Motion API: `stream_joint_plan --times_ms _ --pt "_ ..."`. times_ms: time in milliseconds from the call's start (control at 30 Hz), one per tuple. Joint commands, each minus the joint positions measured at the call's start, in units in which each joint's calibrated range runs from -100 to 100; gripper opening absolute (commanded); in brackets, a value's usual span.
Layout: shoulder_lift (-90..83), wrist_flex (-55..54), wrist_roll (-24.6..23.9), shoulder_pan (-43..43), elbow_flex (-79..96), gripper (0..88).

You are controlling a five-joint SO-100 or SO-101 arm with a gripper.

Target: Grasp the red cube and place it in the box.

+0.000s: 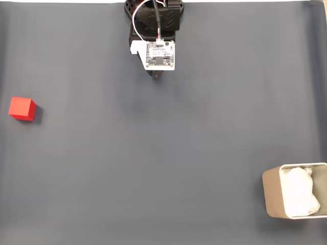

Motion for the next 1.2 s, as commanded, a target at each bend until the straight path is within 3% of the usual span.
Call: stream_joint_plan --times_ms 0,1167 --pt "0.1 1.3 0.5 0.1 0.5 0.0" --pt "0.1 1.3 0.5 0.7 0.5 0.0"
